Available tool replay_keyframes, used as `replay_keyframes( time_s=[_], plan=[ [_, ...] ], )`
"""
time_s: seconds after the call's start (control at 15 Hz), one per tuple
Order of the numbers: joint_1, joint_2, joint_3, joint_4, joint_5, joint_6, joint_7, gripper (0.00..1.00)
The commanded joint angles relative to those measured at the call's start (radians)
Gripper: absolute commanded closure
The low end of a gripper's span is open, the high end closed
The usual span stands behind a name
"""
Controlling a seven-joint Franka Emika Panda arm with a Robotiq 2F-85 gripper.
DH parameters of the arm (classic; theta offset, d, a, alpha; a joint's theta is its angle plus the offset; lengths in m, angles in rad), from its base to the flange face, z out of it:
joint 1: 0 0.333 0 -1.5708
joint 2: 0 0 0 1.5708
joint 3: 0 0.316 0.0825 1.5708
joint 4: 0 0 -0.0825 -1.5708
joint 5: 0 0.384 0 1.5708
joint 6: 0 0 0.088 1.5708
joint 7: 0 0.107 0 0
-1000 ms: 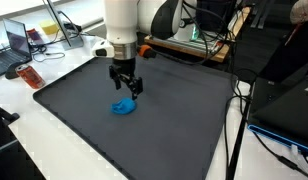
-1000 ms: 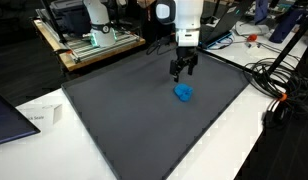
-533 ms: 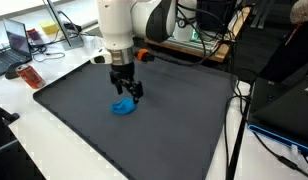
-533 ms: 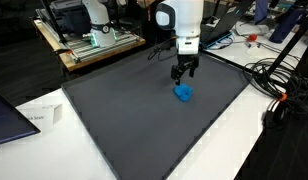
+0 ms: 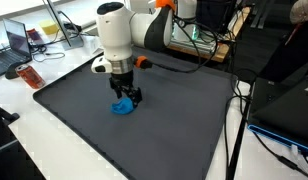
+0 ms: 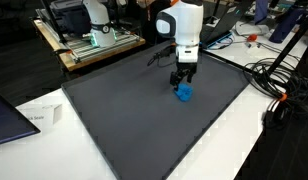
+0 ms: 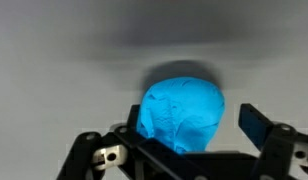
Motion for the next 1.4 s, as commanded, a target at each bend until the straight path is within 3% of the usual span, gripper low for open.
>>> replay_keyframes(
  time_s=[0.0,0.53,0.6,0.67,0.73,1.33],
  plan=[
    [-0.022,0.033,0.014,0.046,-0.041,-0.023,0.016,0.0],
    [-0.023,0.084,0.006,0.089,-0.059,-0.018,0.016,0.03],
    [-0.024,0.09,0.009,0.096,-0.061,-0.022,0.012,0.09],
    [-0.026,0.096,0.014,0.102,-0.06,-0.026,0.008,0.28],
    [-0.025,0.101,0.015,0.109,-0.06,-0.027,0.008,0.3],
    [-0.036,0.044,0.049,0.095,-0.033,-0.105,0.006,0.88]
  ],
)
